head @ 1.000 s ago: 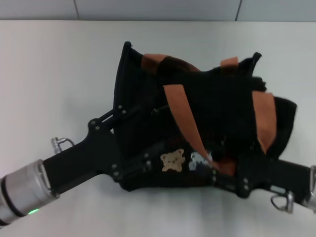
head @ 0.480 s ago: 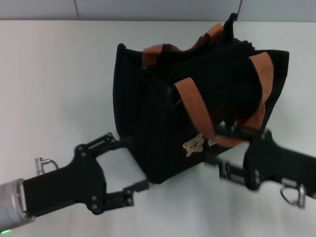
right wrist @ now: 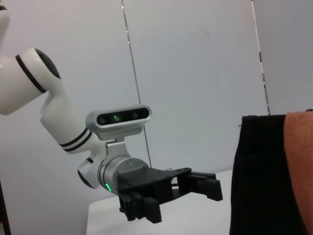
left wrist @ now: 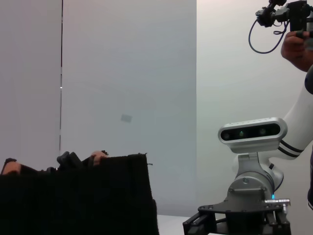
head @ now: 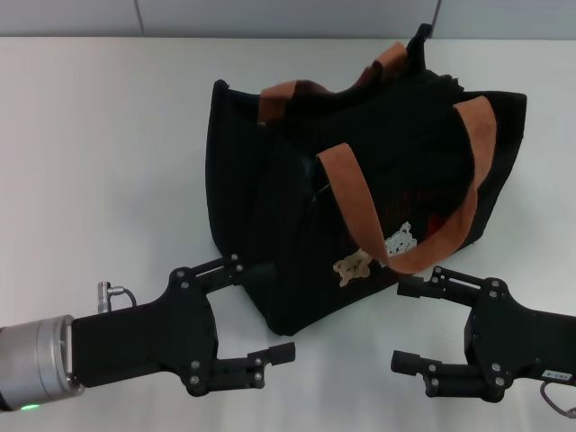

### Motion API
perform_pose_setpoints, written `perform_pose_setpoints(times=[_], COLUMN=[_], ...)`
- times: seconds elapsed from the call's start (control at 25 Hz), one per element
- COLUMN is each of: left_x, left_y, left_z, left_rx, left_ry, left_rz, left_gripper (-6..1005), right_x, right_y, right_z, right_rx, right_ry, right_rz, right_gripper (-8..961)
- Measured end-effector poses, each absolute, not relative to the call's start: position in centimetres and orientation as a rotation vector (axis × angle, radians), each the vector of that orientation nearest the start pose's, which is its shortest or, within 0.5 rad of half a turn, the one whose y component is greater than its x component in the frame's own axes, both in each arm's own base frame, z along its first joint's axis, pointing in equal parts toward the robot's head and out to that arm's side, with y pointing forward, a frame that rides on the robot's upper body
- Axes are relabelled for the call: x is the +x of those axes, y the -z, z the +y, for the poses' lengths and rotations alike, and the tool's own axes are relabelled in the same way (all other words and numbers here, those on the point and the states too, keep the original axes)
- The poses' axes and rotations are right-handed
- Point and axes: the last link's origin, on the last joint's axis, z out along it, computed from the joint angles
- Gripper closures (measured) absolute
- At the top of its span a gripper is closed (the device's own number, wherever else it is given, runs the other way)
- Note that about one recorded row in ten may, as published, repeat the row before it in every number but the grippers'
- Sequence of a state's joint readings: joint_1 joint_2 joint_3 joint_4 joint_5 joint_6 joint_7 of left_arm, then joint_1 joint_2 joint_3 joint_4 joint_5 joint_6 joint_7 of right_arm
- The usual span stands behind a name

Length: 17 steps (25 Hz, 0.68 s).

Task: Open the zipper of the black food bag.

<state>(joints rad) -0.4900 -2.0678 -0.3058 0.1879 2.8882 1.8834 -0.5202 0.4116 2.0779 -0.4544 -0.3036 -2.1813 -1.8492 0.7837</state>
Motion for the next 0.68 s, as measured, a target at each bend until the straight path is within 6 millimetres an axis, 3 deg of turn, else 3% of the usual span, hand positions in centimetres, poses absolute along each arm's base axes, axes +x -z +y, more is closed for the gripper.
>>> perform_pose_setpoints(times=[0.68], left_x=[-27.88], left_y=[4.41], left_z=[21.84], left_rx=[-2.715], left_ry=[1.151], left_rz=[-0.106], left_gripper=[186], right_x=[28.49], right_y=[3.58], right_z=[22.86], right_rx=[-2.742], right_ry=[-1.093], right_rz=[0.298], right_gripper=[113])
